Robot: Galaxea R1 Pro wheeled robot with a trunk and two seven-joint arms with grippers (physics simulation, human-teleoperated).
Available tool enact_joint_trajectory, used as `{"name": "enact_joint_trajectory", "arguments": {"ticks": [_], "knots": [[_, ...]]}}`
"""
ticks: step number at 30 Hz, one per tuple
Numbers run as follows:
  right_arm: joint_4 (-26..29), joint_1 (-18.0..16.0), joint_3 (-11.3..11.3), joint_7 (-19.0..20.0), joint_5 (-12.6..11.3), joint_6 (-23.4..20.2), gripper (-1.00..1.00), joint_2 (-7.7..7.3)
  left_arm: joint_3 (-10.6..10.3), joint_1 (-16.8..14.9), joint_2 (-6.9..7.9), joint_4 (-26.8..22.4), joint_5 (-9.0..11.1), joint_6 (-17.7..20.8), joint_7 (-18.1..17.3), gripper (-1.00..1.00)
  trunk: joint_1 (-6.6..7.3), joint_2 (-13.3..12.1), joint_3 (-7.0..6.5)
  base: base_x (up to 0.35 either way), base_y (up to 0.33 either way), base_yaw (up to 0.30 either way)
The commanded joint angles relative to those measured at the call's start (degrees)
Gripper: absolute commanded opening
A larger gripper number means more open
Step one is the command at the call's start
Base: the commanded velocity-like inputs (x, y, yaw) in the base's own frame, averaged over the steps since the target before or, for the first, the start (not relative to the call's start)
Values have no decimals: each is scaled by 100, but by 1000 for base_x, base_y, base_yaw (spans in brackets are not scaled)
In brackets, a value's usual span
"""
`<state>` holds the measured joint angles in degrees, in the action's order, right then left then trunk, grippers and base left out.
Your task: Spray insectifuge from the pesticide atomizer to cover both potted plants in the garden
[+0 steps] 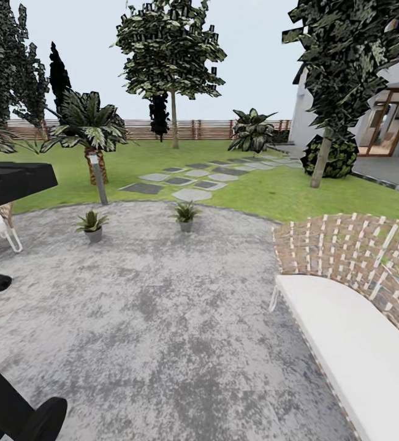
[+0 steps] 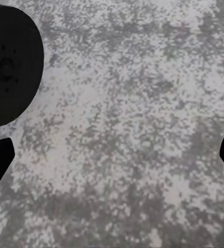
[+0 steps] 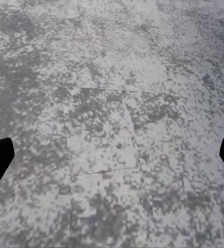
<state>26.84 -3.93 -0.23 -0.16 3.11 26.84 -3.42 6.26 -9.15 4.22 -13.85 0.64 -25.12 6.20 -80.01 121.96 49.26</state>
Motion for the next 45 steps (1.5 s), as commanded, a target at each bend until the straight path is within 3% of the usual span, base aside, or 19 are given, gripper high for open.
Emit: {"name": "enact_joint_trajectory", "arguments": {"ticks": [1, 45], "knots": [[-3, -3, -4, -2, 31, 15, 100, -1, 6, -5, -1, 5, 6, -19, 4, 100, -3, 2, 5, 339, 0, 6], [-3, -2, 20, -2, 31, 14, 100, -1, 6, -3, 0, 5, 6, -19, 4, 100, -3, 2, 5, 339, 0, 0]]}}
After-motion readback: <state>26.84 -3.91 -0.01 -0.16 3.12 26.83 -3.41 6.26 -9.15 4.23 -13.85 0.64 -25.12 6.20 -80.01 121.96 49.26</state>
